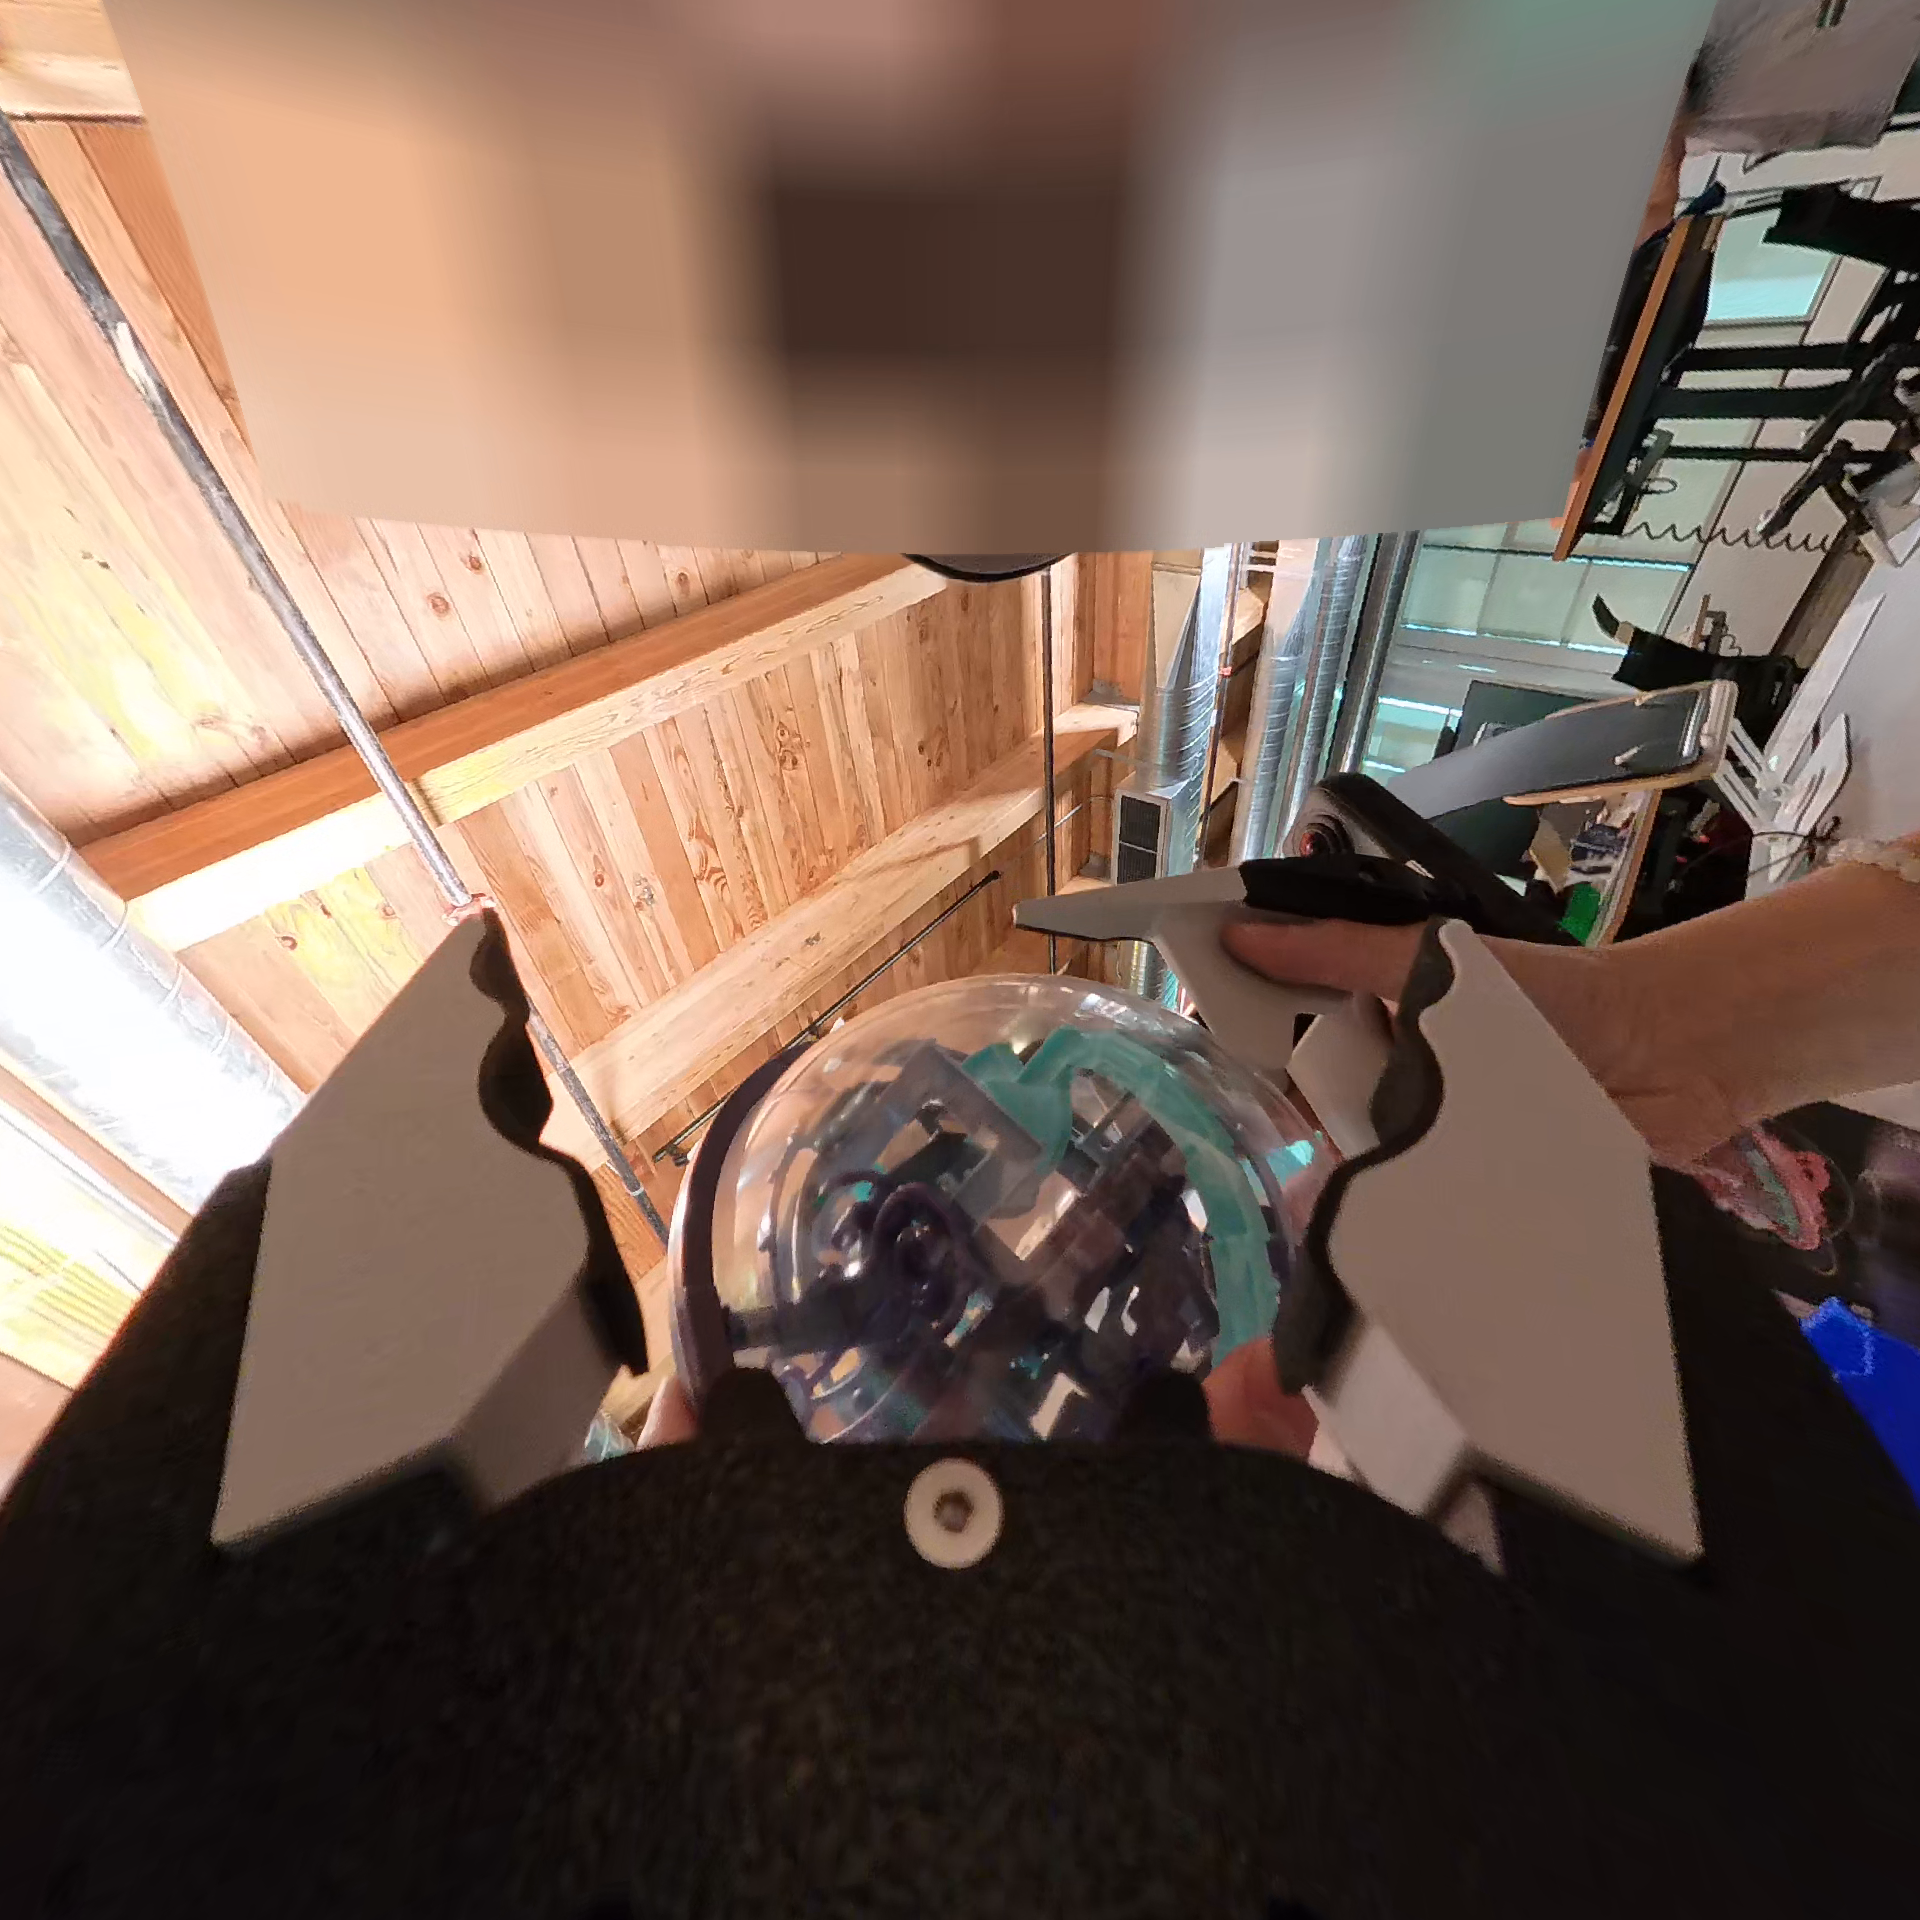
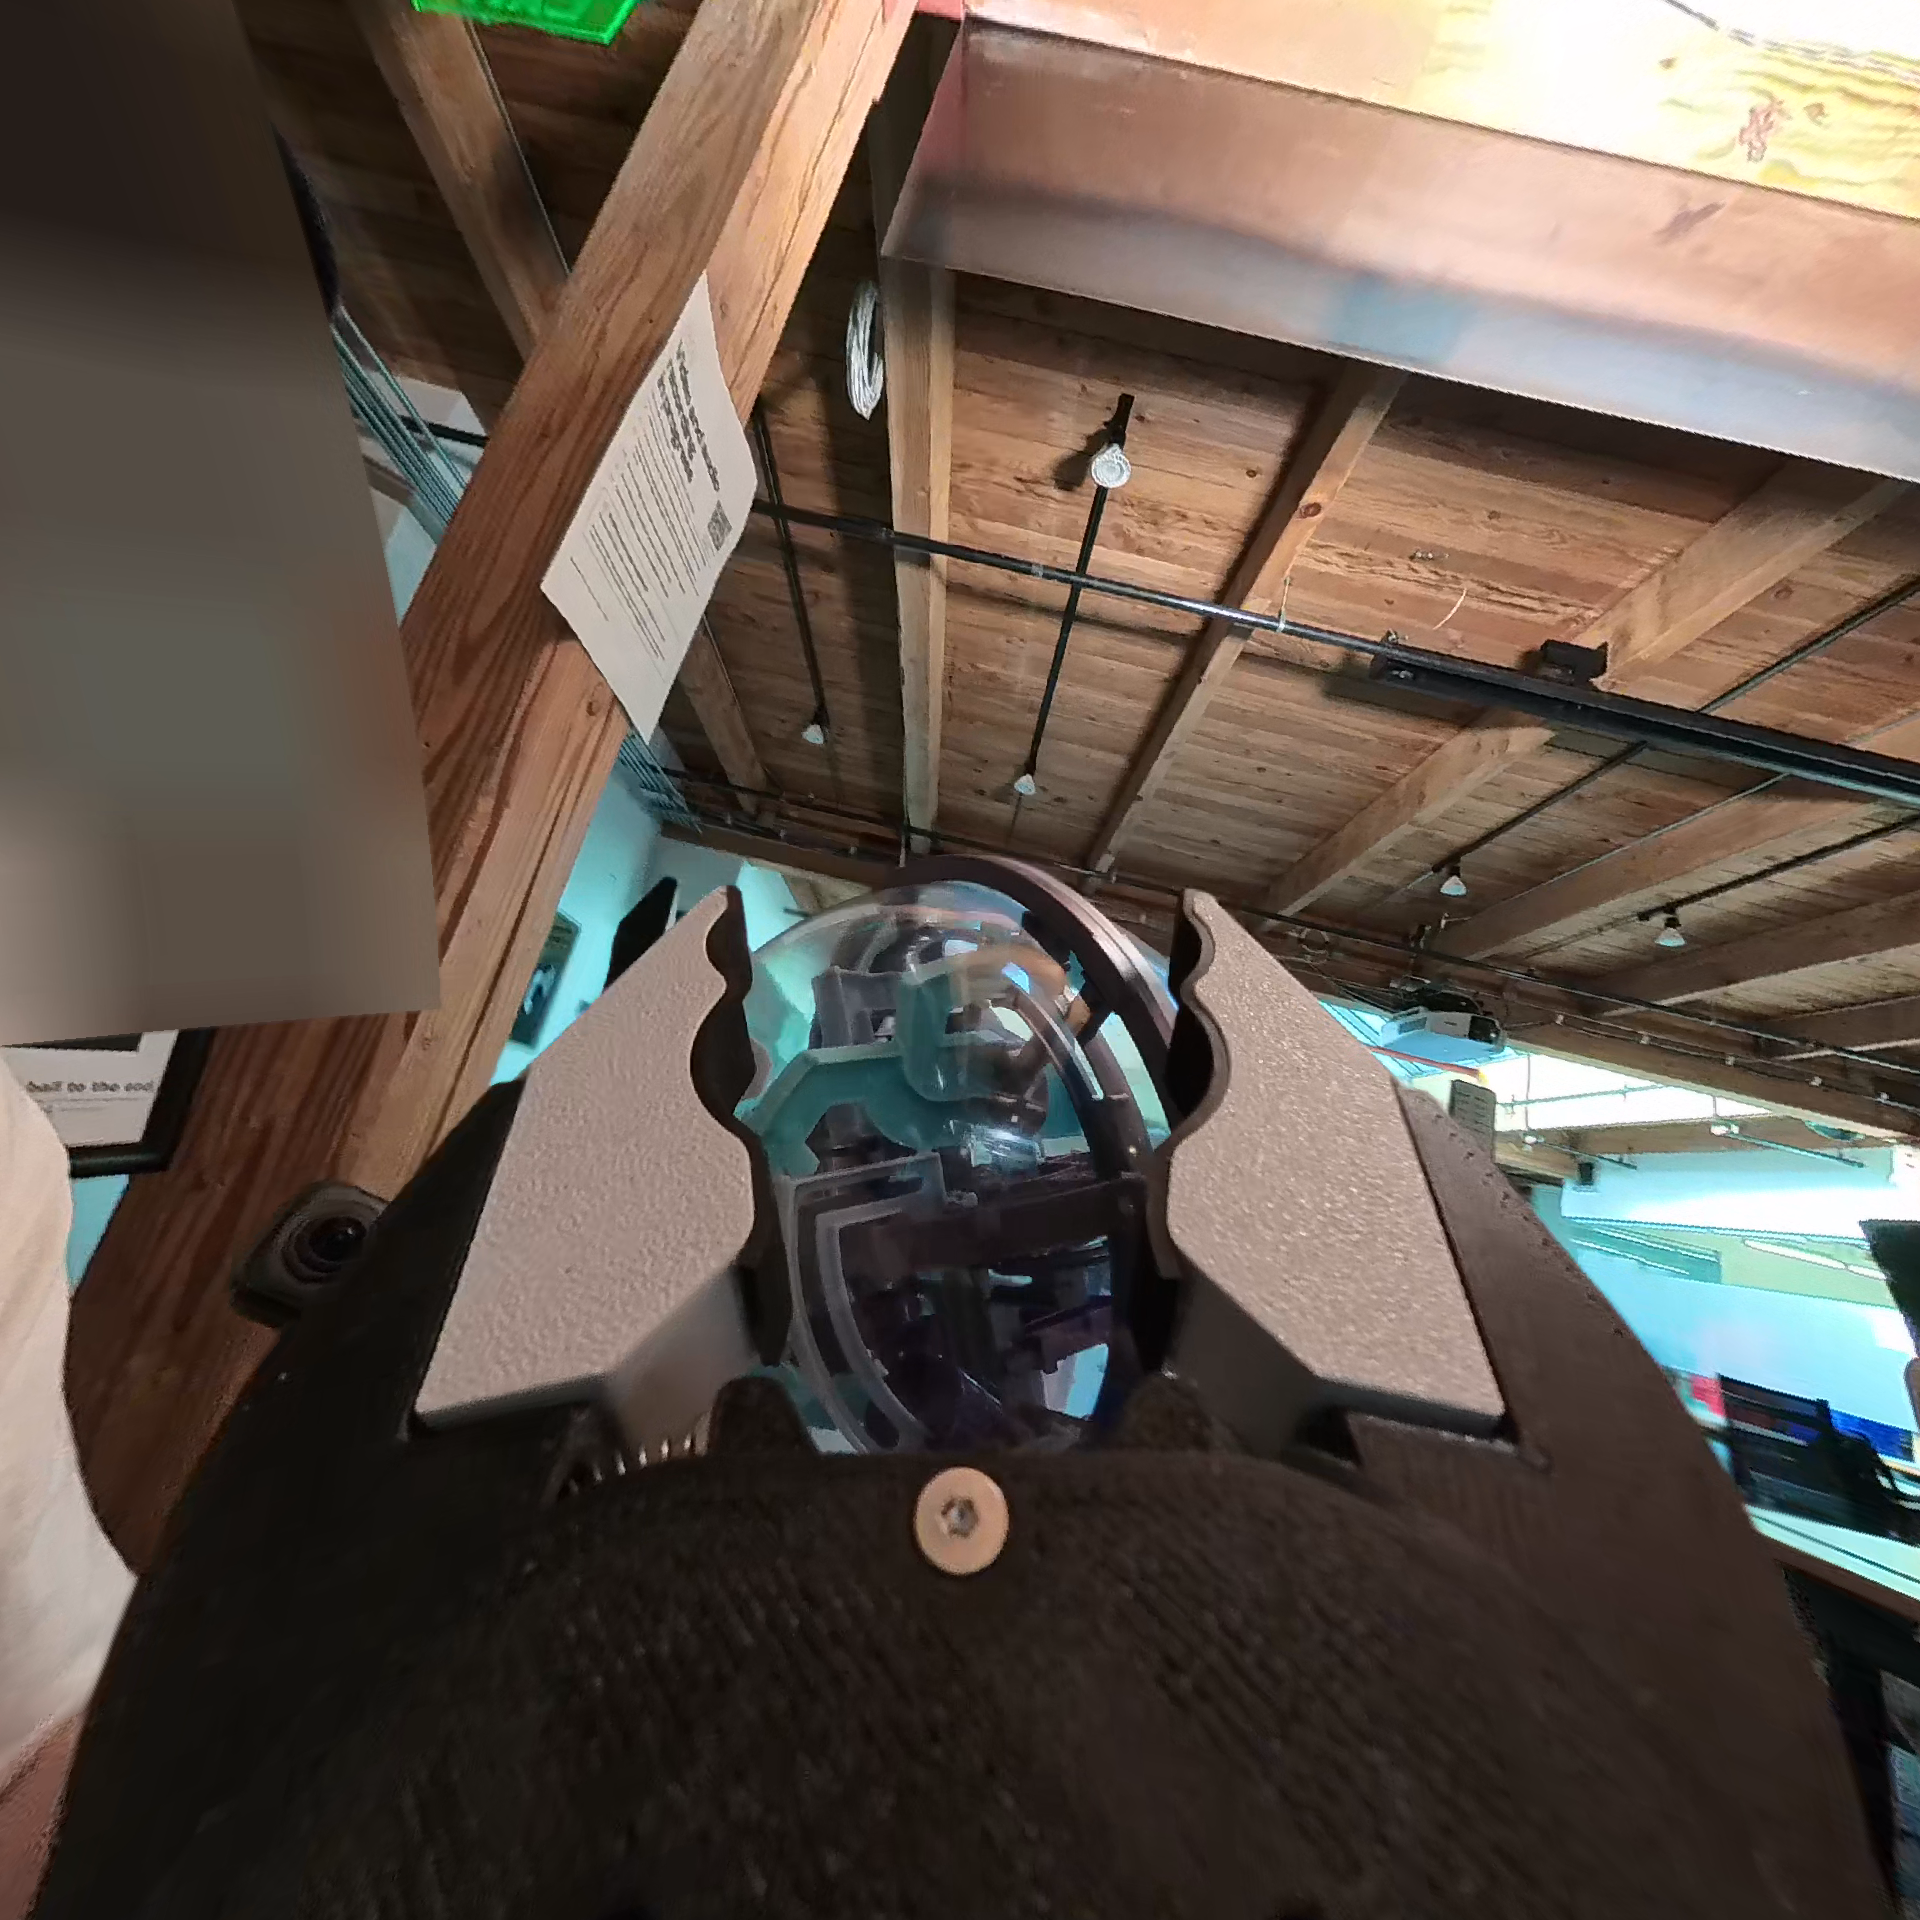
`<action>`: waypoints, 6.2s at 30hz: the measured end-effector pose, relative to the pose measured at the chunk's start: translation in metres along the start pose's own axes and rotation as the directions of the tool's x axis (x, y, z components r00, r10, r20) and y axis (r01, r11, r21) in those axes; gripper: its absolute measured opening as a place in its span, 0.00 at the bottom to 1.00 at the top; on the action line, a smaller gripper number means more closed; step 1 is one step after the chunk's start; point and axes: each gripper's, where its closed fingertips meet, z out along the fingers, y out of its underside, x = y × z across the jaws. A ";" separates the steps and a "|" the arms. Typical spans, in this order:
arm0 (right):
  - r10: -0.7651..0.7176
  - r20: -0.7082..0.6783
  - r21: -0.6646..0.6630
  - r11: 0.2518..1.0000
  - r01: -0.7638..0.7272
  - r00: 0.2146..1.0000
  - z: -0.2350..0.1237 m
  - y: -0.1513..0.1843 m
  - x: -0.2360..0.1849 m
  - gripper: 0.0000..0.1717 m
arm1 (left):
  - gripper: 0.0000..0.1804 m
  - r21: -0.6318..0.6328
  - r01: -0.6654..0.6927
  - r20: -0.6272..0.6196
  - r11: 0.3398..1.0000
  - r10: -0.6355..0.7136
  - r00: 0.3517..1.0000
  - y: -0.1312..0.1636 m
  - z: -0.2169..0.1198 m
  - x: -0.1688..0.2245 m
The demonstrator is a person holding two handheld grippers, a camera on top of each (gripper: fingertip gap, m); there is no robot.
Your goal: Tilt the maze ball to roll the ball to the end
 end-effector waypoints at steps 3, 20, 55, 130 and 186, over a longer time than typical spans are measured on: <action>0.091 -0.054 0.017 0.996 -0.090 0.994 0.000 0.007 0.011 0.51 | 0.87 -0.117 -0.059 -0.003 0.991 0.059 0.998 0.008 0.007 -0.001; 0.282 -0.368 -0.230 0.896 -0.381 0.886 -0.026 0.105 0.076 0.51 | 0.86 -0.400 0.431 0.256 0.809 -0.353 0.900 0.118 -0.032 -0.020; -0.097 0.059 0.076 0.993 0.093 0.994 0.006 -0.016 -0.023 0.54 | 0.87 -0.036 -0.155 0.087 0.987 0.158 0.984 -0.008 0.009 0.000; 0.143 -0.293 -0.212 0.955 -0.210 0.945 -0.008 0.082 0.052 0.65 | 0.87 -0.469 0.148 0.188 0.871 -0.066 0.980 0.093 -0.007 -0.005; -0.409 0.107 0.114 0.910 0.398 0.906 0.016 -0.011 -0.066 0.54 | 0.87 -0.123 -0.210 0.122 0.970 0.224 0.967 -0.015 0.012 -0.018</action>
